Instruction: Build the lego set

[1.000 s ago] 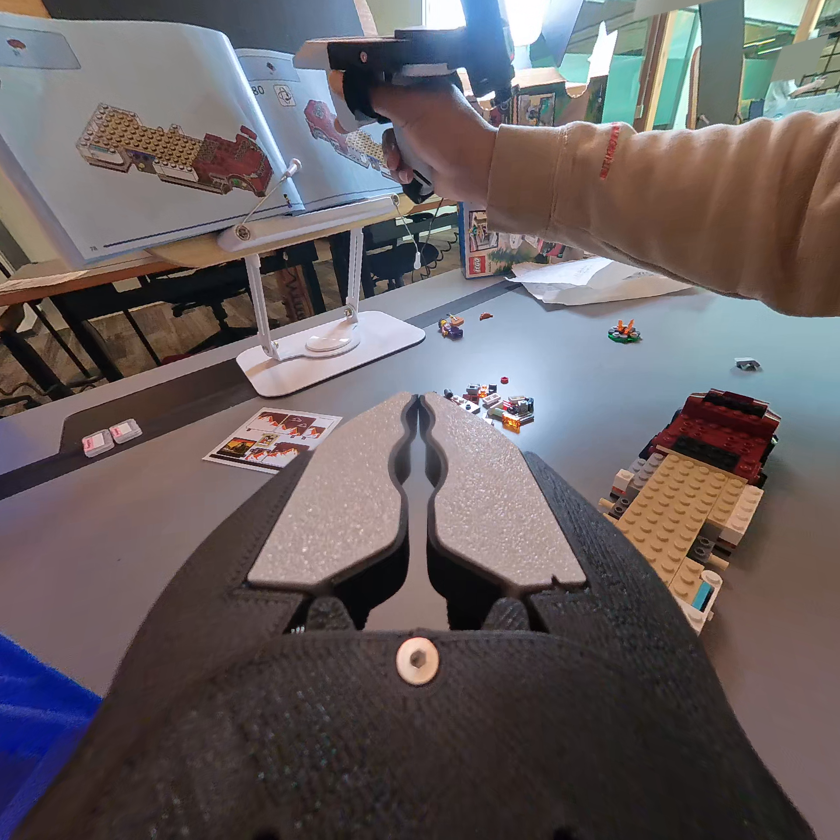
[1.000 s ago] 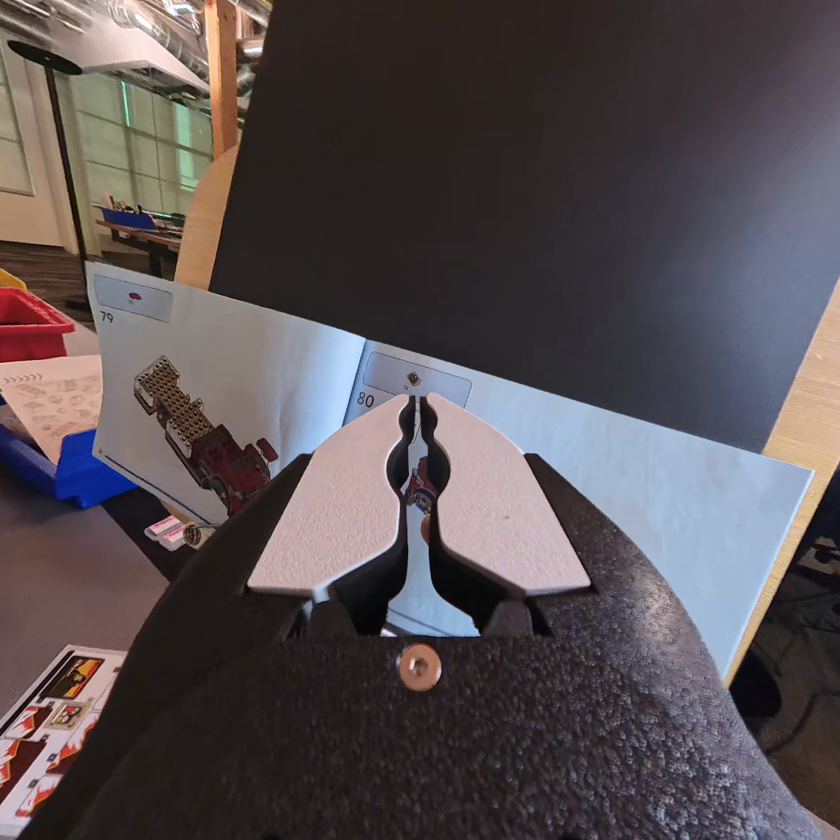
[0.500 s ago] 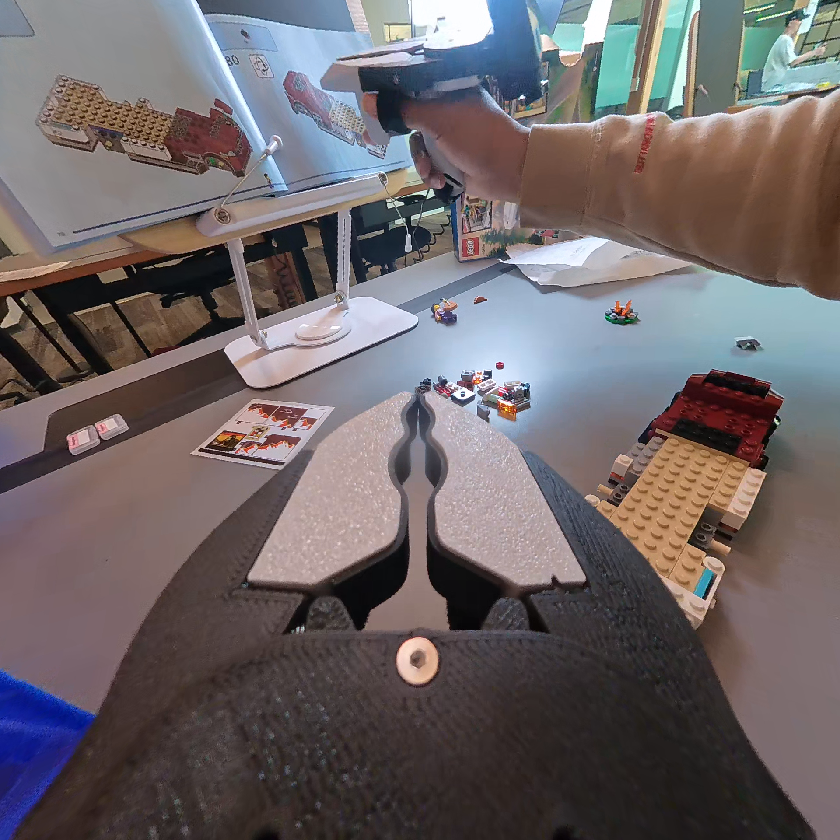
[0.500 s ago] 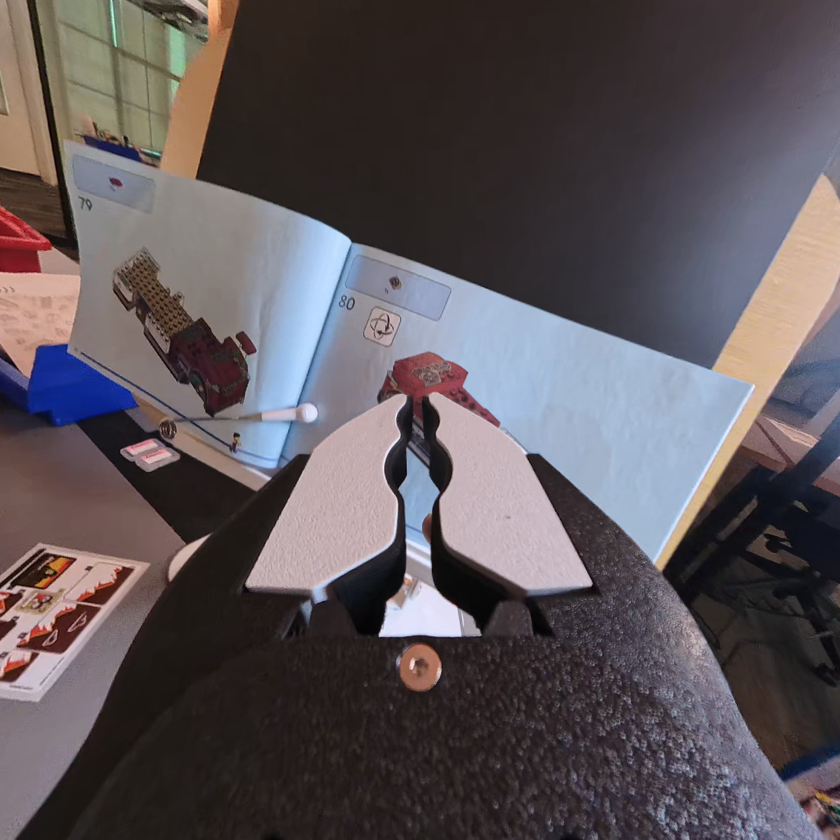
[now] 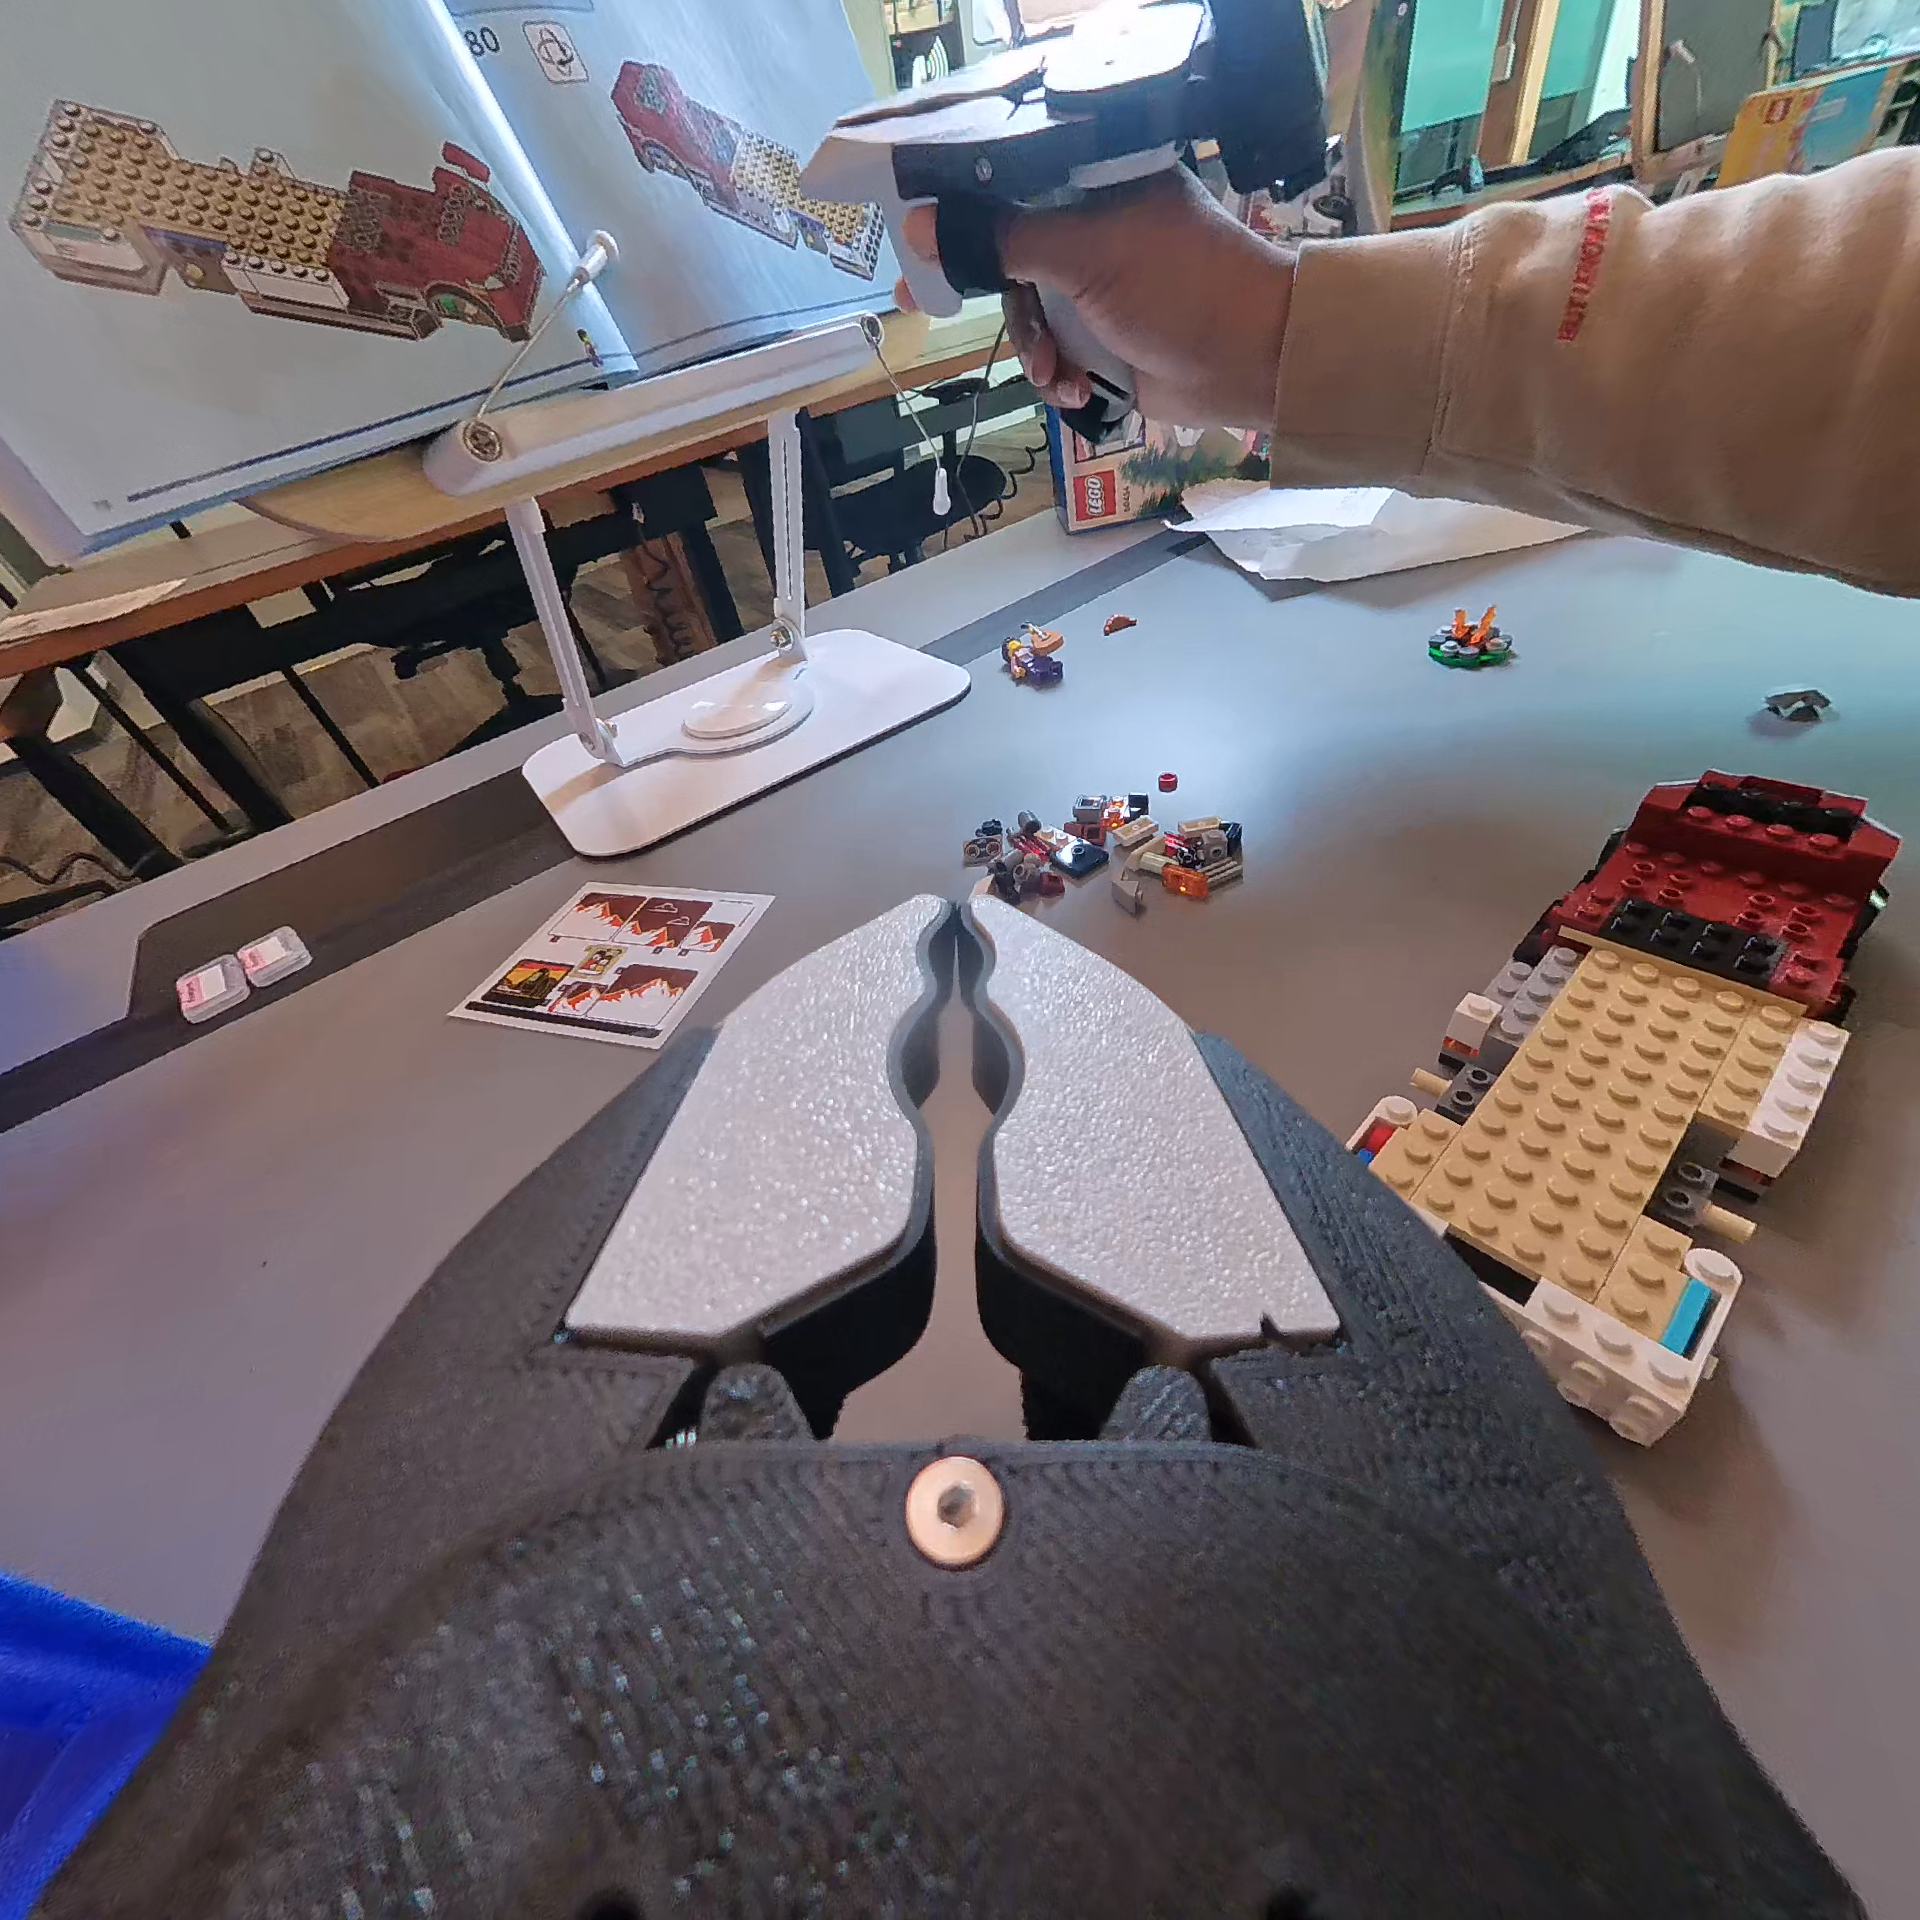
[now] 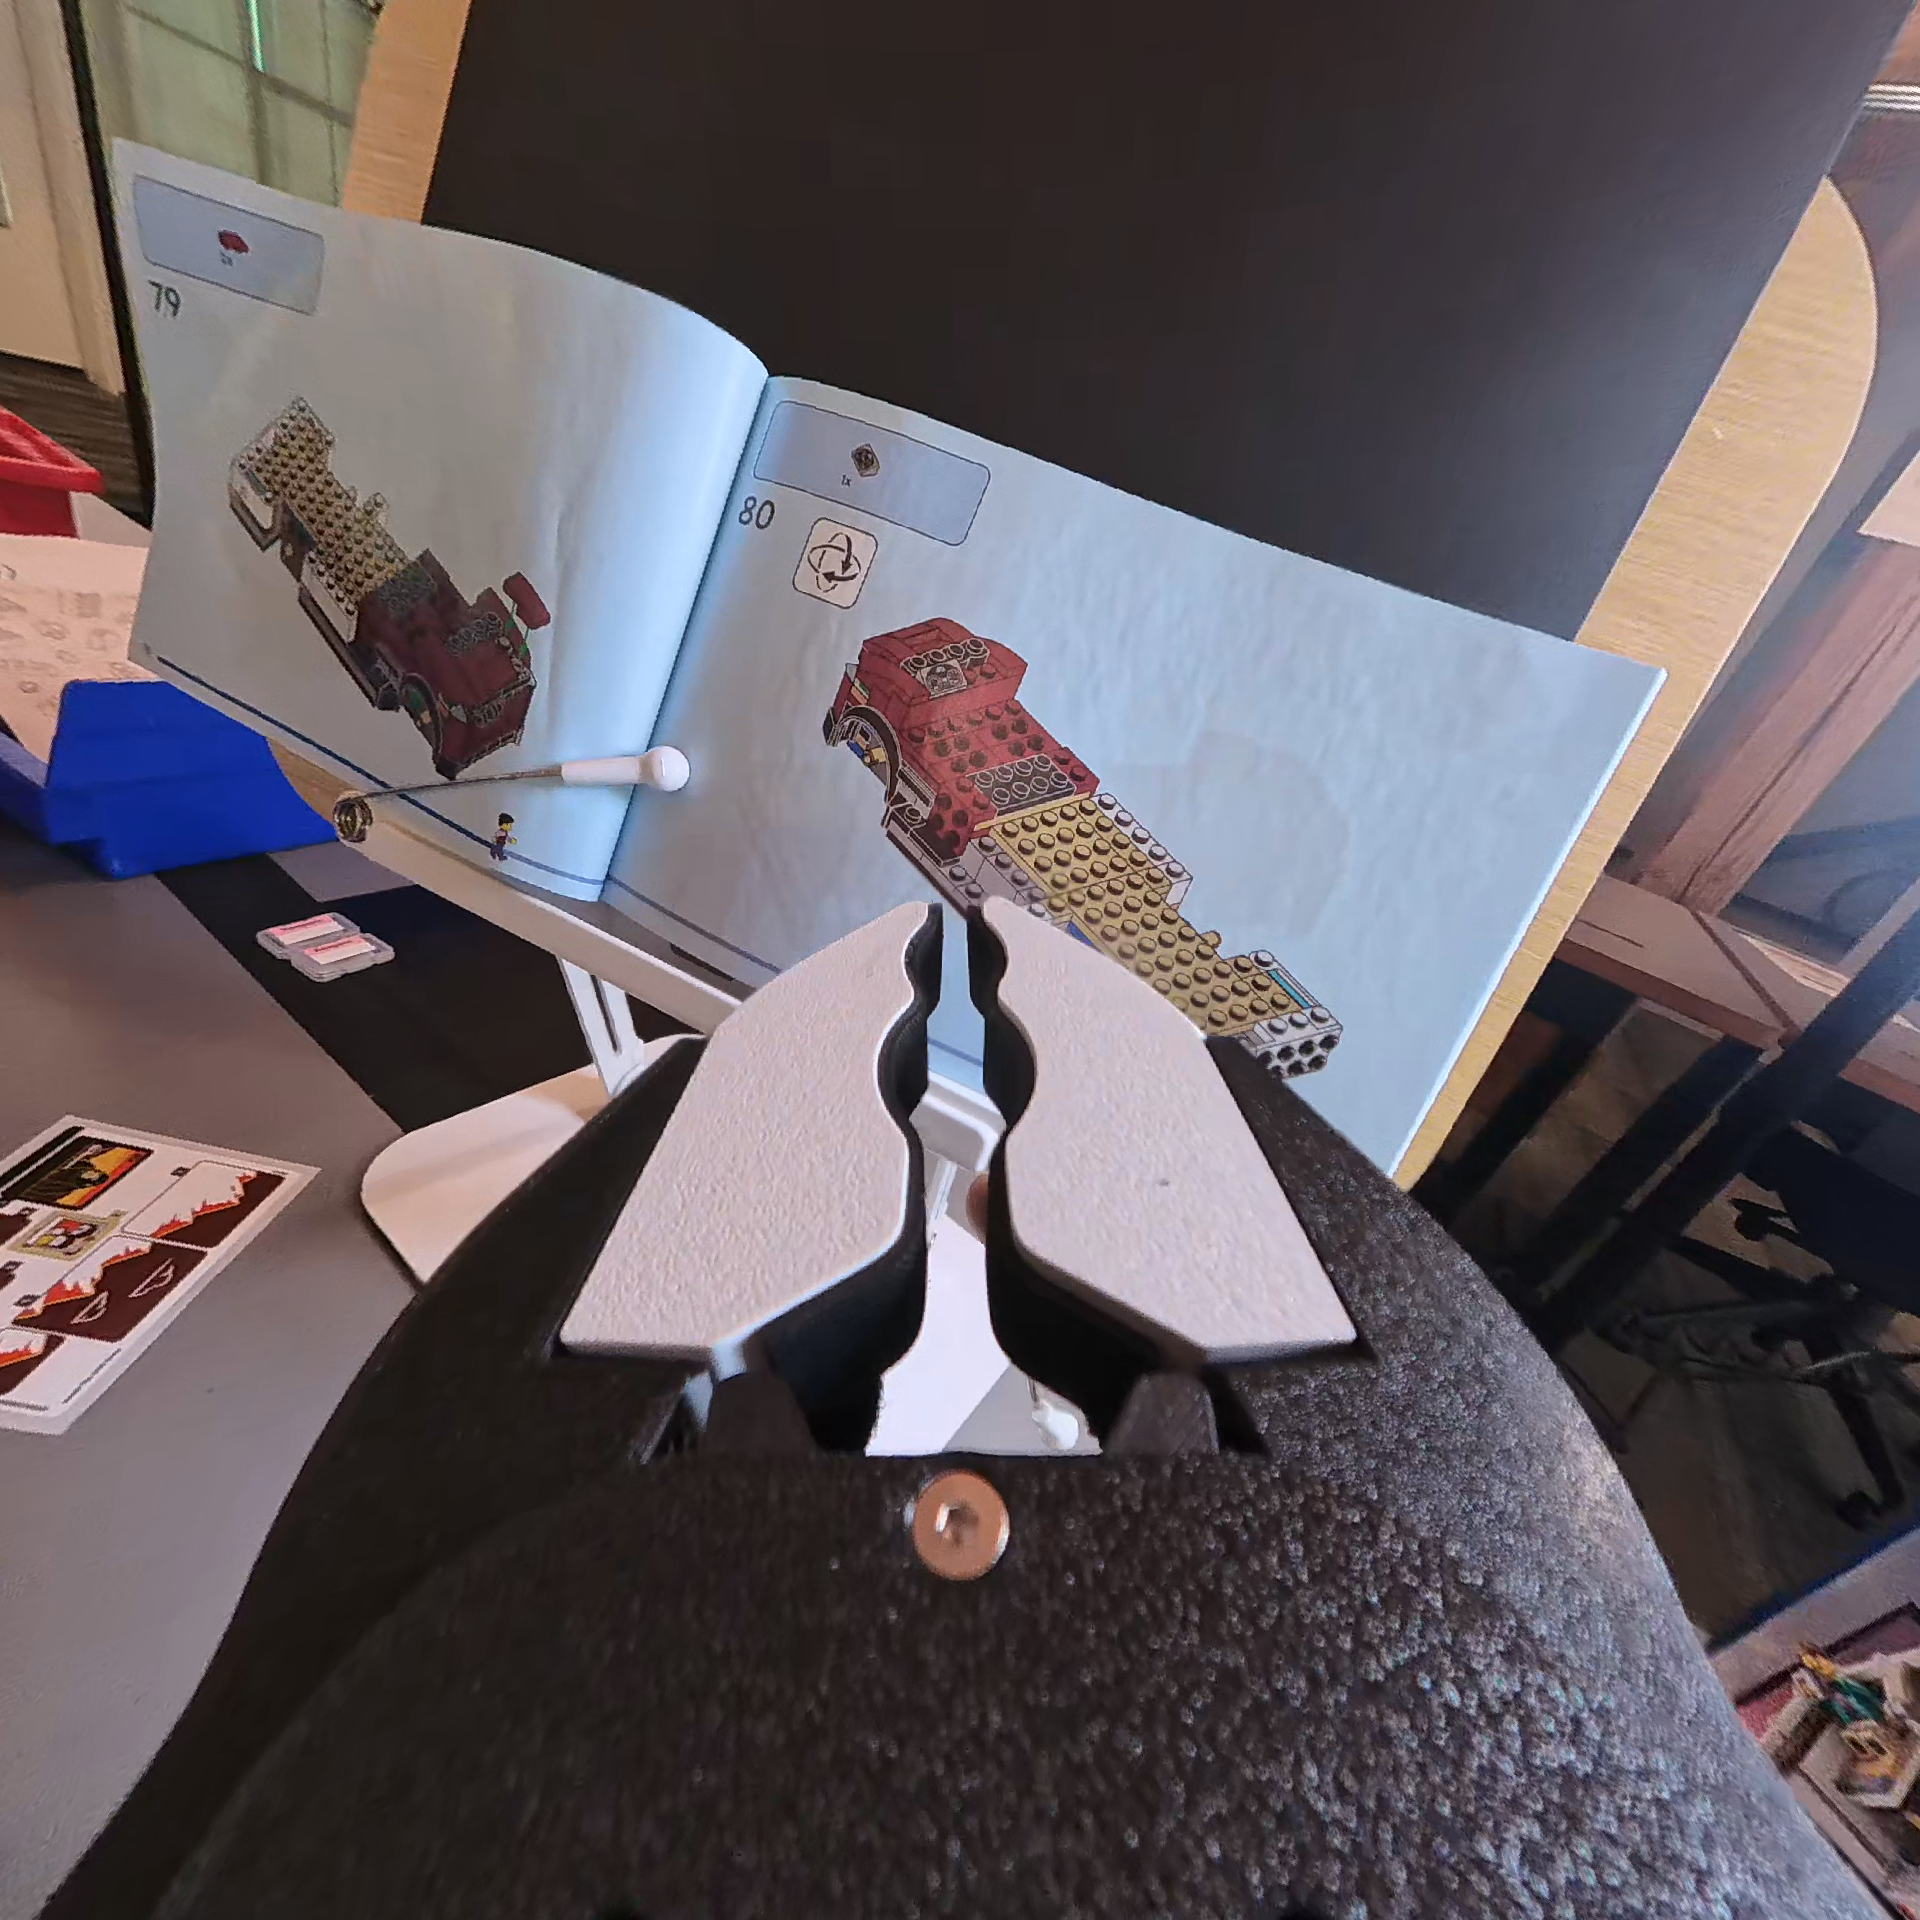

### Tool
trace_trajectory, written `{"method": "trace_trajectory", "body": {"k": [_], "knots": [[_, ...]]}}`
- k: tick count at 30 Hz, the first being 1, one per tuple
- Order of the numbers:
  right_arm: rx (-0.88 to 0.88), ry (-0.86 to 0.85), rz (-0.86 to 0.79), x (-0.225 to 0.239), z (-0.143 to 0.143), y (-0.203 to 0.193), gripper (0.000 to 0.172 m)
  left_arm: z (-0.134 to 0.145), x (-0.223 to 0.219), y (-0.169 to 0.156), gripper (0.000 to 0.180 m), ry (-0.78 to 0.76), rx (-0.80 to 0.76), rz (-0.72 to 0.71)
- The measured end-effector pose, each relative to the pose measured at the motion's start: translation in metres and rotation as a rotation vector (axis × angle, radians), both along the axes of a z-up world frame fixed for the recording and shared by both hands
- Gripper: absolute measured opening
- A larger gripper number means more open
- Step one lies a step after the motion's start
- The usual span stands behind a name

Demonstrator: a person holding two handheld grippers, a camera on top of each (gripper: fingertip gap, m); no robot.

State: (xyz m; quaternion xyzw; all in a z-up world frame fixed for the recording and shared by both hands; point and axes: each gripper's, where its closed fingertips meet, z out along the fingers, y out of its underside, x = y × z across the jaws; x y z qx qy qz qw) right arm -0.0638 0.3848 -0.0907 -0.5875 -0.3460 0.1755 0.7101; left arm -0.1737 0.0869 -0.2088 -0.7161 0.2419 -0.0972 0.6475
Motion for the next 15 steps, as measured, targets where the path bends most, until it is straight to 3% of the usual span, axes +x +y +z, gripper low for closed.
{"method": "trace_trajectory", "body": {"k": [15], "knots": [[0.023, 0.018, 0.034, -0.029, 0.025, 0.006, 0.006, -0.003, 0.004, -0.001, 0.001, 0.011, -0.013, -0.023]]}}
